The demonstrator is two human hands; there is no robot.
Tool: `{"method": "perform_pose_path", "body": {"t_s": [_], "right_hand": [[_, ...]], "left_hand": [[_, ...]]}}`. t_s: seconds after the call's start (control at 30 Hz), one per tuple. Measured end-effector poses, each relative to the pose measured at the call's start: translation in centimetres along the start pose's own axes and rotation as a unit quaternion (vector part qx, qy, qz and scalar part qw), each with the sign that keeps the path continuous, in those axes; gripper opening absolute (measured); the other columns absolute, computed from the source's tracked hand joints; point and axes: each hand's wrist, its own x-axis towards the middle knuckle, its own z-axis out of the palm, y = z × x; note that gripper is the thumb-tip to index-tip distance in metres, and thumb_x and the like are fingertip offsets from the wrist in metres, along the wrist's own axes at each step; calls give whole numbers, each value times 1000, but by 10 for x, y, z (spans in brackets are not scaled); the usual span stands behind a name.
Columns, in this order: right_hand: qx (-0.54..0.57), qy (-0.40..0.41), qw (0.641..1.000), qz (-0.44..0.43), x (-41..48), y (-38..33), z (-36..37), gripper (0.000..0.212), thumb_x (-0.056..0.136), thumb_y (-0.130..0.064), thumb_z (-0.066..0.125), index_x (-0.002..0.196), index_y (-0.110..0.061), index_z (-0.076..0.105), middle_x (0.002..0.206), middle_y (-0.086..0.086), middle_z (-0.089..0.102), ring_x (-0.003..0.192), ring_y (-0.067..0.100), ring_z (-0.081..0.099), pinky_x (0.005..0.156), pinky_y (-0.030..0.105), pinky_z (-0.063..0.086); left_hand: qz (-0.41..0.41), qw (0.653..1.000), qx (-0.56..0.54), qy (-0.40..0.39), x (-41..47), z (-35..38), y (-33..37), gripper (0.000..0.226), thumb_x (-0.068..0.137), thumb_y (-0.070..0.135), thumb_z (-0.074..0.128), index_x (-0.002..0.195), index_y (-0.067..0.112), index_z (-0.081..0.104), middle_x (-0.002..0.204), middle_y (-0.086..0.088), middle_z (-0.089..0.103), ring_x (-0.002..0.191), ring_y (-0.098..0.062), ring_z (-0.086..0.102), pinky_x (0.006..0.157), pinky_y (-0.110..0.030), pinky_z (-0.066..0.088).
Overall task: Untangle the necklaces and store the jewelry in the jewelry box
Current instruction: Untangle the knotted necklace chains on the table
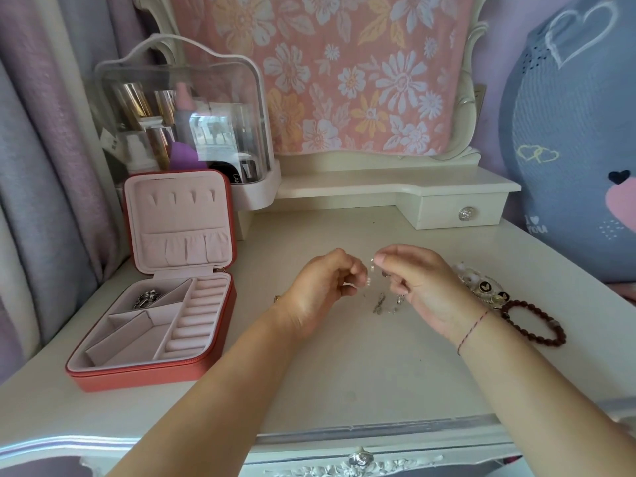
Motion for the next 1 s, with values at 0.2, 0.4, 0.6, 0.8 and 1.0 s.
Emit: {"method": "perform_pose_path", "body": {"t_s": [0.2,0.4,0.6,0.8,1.0], "right_hand": [[74,16,997,25,1,-5,-3,18,86,-4,61,71,-13,62,63,-4,49,58,10,36,48,20,25],[72,1,997,17,0,-3,-4,7,80,-6,67,75,-10,65,64,-4,53,56,7,39,47,17,27],[70,-14,997,17,0,-1,-2,12,68,-10,74,77,-8,66,67,-4,57,55,6,39,46,16,28],[45,-17,999,19,-1,0,-2,6,83,-6,63,79,-8,67,63,-8,56,51,5,34,47,17,24],[-51,-23,998,15,-3,1,1,12,85,-11,68,75,-17,72,81,0,64,56,-2,47,56,19,30]], "left_hand": [[-12,1000,2,-3,1,0,-2,12,71,27,53,71,16,57,73,2,60,67,-9,54,71,-26,41],[20,999,43,-1,0,-1,-3,24,74,39,76,90,22,70,74,13,62,79,-7,54,77,-22,40],[29,997,68,11,0,0,-4,4,87,20,69,85,21,72,75,11,63,80,-11,49,78,-21,40],[47,998,22,21,2,-2,-2,11,80,17,69,72,23,66,69,7,59,71,-8,52,72,-21,40],[33,999,3,17,3,-4,-3,17,62,29,66,70,16,61,73,2,58,72,-9,54,71,-23,42]]}}
